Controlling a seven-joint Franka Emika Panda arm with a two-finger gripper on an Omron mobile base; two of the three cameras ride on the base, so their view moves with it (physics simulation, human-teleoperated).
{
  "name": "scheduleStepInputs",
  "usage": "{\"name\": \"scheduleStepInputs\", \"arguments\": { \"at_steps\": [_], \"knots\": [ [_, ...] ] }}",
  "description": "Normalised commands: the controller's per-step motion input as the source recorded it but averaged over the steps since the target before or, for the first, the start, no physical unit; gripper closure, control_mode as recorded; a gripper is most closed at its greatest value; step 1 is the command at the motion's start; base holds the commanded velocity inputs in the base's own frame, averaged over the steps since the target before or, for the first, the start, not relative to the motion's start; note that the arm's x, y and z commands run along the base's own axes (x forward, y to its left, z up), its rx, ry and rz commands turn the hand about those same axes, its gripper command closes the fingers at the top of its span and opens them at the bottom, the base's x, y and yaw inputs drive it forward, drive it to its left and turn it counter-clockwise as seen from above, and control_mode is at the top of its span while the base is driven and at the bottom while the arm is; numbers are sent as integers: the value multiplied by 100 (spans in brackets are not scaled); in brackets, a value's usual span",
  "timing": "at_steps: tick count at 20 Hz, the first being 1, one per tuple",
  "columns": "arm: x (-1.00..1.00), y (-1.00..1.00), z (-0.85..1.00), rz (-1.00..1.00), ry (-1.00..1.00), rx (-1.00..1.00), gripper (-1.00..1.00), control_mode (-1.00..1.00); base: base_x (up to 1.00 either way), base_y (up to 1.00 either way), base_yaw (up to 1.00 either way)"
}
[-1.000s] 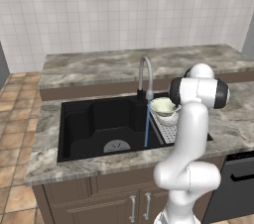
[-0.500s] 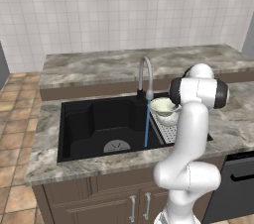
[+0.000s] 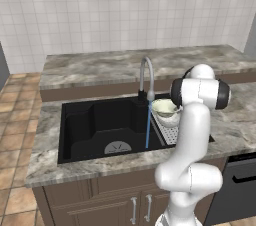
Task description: Rinse each bowl for a few seconds and place them down in the sink or on the counter.
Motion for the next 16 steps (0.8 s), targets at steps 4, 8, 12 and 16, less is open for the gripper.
{"name": "scheduleStepInputs", "arguments": {
  "at_steps": [4, 8, 12, 16],
  "knots": [
    [0, -42, -11, 5, -2, 0, 100, -100, 0, 0, 0],
    [-2, -48, -2, 8, -4, 0, 100, -100, 0, 0, 0],
    [-1, -38, 0, 9, -5, 0, -100, -100, 0, 0, 0],
    [-3, -33, 0, 9, -5, 0, -100, -100, 0, 0, 0]
  ]
}}
